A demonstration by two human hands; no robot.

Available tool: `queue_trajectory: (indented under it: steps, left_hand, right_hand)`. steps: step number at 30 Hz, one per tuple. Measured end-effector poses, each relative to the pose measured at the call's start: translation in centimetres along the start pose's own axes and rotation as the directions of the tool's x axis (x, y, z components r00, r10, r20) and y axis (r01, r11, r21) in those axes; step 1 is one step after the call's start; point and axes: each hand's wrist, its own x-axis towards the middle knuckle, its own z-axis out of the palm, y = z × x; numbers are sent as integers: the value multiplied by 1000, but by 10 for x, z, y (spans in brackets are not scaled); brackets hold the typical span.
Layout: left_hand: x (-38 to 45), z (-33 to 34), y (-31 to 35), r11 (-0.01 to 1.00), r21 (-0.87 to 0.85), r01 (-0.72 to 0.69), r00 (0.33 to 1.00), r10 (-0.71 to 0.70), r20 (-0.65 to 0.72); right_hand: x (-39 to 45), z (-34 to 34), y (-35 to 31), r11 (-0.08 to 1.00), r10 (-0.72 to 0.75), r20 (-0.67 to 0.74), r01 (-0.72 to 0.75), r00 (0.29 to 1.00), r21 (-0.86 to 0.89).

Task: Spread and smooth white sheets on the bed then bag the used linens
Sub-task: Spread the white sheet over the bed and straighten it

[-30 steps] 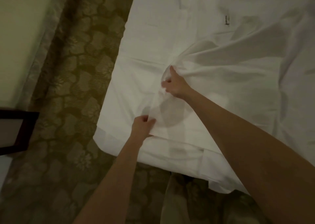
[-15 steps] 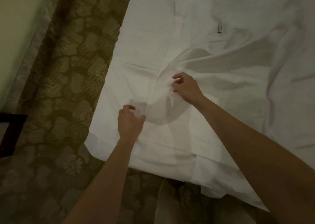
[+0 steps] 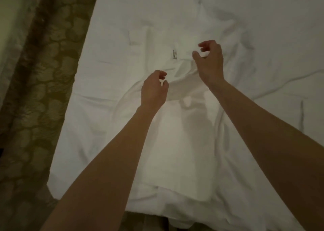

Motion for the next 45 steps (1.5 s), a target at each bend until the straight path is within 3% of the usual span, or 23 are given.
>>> queue_trajectory:
  steps: [4,7,12,16,18,21,25,27,30,32,35,37,41,45]
  left_hand:
    - [34,17,11,980,200,-22,998,9,65]
    - [51,20,-2,934,358,13,990,-63,126]
    - [67,16,-25,898,440,15,959,-138,248]
    - [76,14,-36,843,520,-141,954,-24,299]
    - [83,13,-40,881,451,-144,949,-6,314]
    - [100,1,-46,982,173,71,960,-115,257]
    - [122,-24,-59,987,42,152,956,-158,247]
    - [130,-33,-65,976,-38,214,945,-197,263]
    - [141,-41,-79,920,-196,339,929,-295,223]
    - [147,-47,-88,874,-261,409,911,-372,181]
    - [151,-54,-101,884,-239,401,909,-416,-11]
    - [151,-58,-107,854,-315,415,882,-462,-90]
    - [157,-63,-109,668,-560,490,845,-522,116]
    - [172,-67,-106,593,-605,532,834,-491,252]
  right_hand:
    - [37,5,7,954,162,261,-84,952,-288]
    - [47,14,21,846,266,396,-15,879,-533]
    - [62,33,23,789,233,383,57,894,-612]
    - [73,63,11,752,127,401,175,907,-635]
    - [80,76,13,741,107,480,252,871,-622]
    - [95,86,11,715,111,532,304,840,-629]
    - [118,92,4,554,99,574,434,813,-711]
    - [130,94,-5,661,141,608,383,781,-645]
    - [149,102,-27,868,-61,541,312,839,-387]
    - [163,117,-45,906,-139,490,310,861,-289]
    - [178,151,-69,928,-144,554,306,820,-212]
    - [185,170,-77,945,-121,611,278,782,-169]
    - [197,189,-74,937,-99,662,294,743,-190]
    - [205,201,-65,961,-159,542,254,825,-105]
